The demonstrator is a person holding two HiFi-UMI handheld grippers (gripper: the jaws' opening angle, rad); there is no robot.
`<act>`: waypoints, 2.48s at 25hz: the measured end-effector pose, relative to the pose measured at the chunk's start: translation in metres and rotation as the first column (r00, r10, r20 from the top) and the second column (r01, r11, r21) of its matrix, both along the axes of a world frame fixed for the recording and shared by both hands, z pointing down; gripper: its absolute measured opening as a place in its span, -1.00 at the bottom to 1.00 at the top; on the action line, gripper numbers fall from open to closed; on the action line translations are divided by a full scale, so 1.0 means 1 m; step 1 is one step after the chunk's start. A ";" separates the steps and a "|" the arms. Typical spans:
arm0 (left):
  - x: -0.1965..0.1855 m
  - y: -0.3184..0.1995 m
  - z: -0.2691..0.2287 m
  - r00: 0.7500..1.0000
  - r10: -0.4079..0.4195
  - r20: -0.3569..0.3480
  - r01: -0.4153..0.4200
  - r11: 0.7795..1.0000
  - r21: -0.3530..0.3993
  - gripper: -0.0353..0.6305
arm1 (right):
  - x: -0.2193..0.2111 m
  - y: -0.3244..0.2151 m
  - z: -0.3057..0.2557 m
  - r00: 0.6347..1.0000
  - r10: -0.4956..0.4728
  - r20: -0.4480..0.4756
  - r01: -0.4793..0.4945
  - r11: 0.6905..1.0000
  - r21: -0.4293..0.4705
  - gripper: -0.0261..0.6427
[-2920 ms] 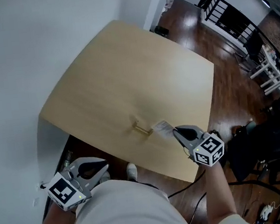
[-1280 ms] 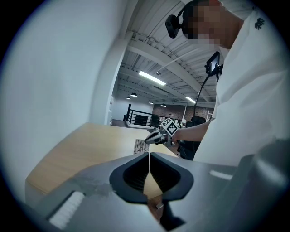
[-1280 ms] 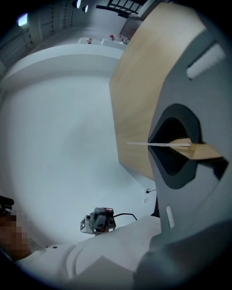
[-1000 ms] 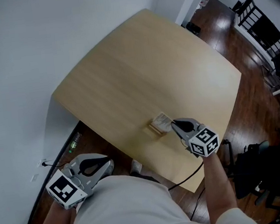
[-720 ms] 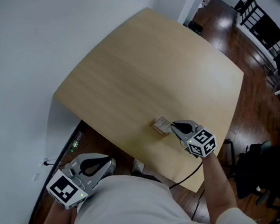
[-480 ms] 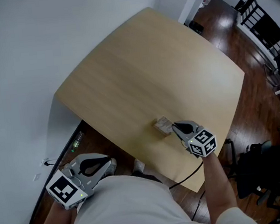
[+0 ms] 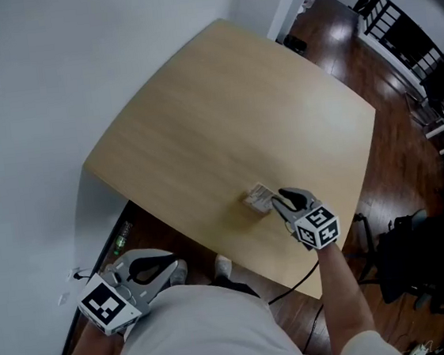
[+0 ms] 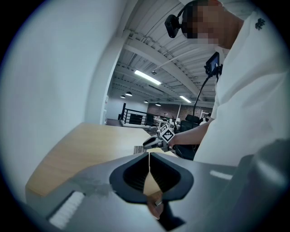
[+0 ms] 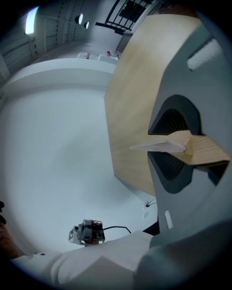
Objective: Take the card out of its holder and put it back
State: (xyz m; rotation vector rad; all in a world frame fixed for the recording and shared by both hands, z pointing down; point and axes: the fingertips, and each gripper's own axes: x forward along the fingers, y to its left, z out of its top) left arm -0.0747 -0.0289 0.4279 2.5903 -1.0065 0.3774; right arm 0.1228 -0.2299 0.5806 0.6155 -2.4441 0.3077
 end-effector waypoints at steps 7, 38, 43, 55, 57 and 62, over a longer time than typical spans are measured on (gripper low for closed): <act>-0.021 0.022 -0.006 0.990 0.141 -0.020 -0.141 0.990 0.002 -0.86 | 0.005 0.052 -0.046 0.978 0.206 0.032 -0.208 0.976 0.066 -0.58; 0.102 0.226 -0.007 0.878 0.478 0.021 -0.478 0.876 0.070 -0.87 | 0.110 0.468 -0.124 0.805 0.561 0.191 -0.584 0.806 0.092 -0.54; 0.104 0.290 0.002 0.888 0.460 0.018 -0.460 0.887 0.030 -0.87 | 0.109 0.515 -0.121 0.818 0.532 0.218 -0.560 0.822 0.099 -0.54; 0.106 0.375 0.013 0.908 0.418 0.004 -0.418 0.908 0.023 -0.87 | 0.094 0.580 -0.119 0.860 0.462 0.214 -0.494 0.860 0.127 -0.56; 0.110 0.384 0.012 0.906 0.424 -0.001 -0.424 0.905 0.029 -0.87 | 0.093 0.589 -0.122 0.861 0.461 0.215 -0.494 0.859 0.135 -0.56; 0.123 0.391 0.010 0.890 0.456 0.005 -0.456 0.889 0.040 -0.87 | 0.097 0.608 -0.124 0.851 0.482 0.211 -0.513 0.847 0.137 -0.57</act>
